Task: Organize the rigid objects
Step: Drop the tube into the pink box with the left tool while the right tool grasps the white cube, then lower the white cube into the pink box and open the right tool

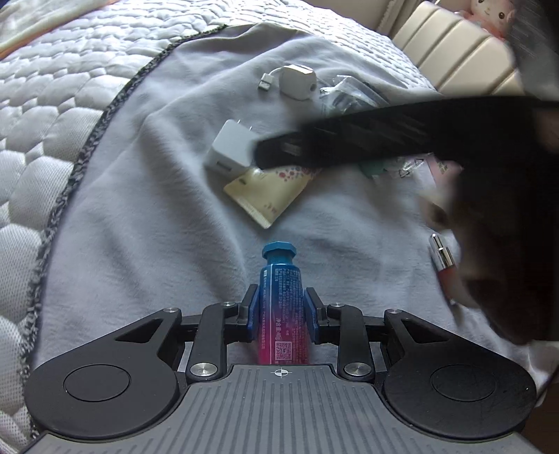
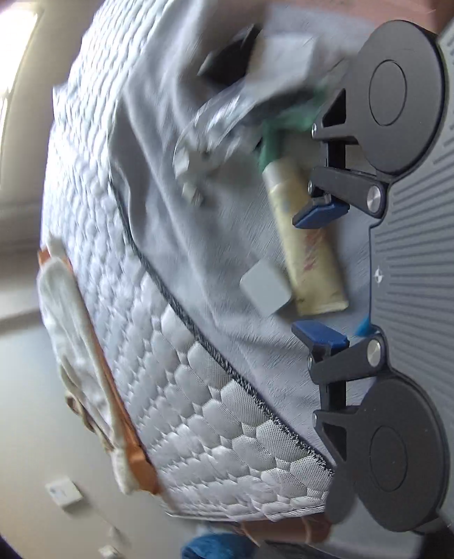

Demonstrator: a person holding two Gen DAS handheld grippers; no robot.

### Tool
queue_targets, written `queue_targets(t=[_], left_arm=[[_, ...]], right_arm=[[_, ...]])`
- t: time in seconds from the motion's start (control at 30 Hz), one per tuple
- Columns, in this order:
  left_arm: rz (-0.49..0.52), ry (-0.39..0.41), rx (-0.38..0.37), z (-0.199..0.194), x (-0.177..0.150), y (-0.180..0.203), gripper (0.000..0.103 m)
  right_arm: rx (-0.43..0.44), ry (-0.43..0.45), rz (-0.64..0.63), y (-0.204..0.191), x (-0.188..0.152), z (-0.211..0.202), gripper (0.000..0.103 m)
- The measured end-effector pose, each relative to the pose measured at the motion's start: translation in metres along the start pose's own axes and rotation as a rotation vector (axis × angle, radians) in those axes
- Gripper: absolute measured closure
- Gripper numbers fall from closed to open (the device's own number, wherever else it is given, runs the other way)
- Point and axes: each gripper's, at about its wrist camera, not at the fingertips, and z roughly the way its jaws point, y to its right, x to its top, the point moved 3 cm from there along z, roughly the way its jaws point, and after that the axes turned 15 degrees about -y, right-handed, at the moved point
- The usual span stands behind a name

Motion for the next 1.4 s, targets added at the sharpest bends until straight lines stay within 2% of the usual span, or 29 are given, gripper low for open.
queue_targets(t=[0.1,0.2,0.23,0.27,0.37,0.43,0.53,0.6,0.73,0.8,0.97,1.07,1.17,1.23,1.3,1.4], left_arm=[[-0.015,0.013,-0.01,0.001,-0.002,-0.002,0.073],[-0.038,0.018,-0.026,0.001,-0.002,-0.005,0.073],[-0.045,0.019,-0.033,0.001,-0.002,-0.006,0.073],[-0.055,0.019,-0.041,0.001,-0.002,-0.007,0.073],[-0.067,0.02,-0.038,0.002,0.0,-0.007,0.074],[-0.039,0.014,-0.023,0.0,0.001,-0.001,0.074],[0.005,0.003,-0.059,-0.011,-0.001,0.019,0.077],[0.073,-0.007,-0.072,-0.025,-0.008,0.044,0.077],[0.213,-0.01,-0.069,-0.055,-0.025,0.106,0.079],[0.23,-0.013,-0.126,-0.068,-0.027,0.135,0.079],[0.307,0.086,-0.214,-0.117,0.004,0.212,0.08],[0.384,0.18,-0.233,-0.136,0.051,0.264,0.079],[0.344,0.186,-0.221,-0.127,0.108,0.299,0.078],[0.278,0.197,-0.255,-0.118,0.132,0.307,0.077],[0.232,0.219,-0.284,-0.114,0.141,0.304,0.077],[0.191,0.256,-0.238,-0.113,0.13,0.281,0.077]], right_arm=[[0.022,-0.046,0.041,-0.011,0.026,0.029,0.041],[-0.031,-0.084,0.084,-0.015,0.04,0.05,0.041],[-0.046,-0.098,0.085,-0.013,0.041,0.056,0.053],[-0.047,-0.105,0.089,-0.011,0.04,0.056,0.057],[-0.04,-0.085,0.106,-0.002,0.028,0.032,0.057],[-0.05,-0.061,0.122,0.008,0.011,0.003,0.057],[-0.064,-0.015,0.169,0.026,-0.027,-0.052,0.057],[-0.104,0.005,0.207,0.04,-0.06,-0.087,0.057],[-0.243,0.011,0.289,0.069,-0.138,-0.149,0.057],[-0.273,-0.004,0.347,0.082,-0.175,-0.177,0.057],[-0.324,0.005,0.444,0.102,-0.242,-0.242,0.057],[-0.345,0.049,0.49,0.115,-0.264,-0.271,0.057],[-0.375,0.083,0.527,0.127,-0.276,-0.288,0.057],[-0.395,0.1,0.534,0.132,-0.283,-0.293,0.057],[-0.412,0.103,0.537,0.134,-0.289,-0.293,0.057],[-0.412,0.091,0.554,0.139,-0.293,-0.287,0.057]])
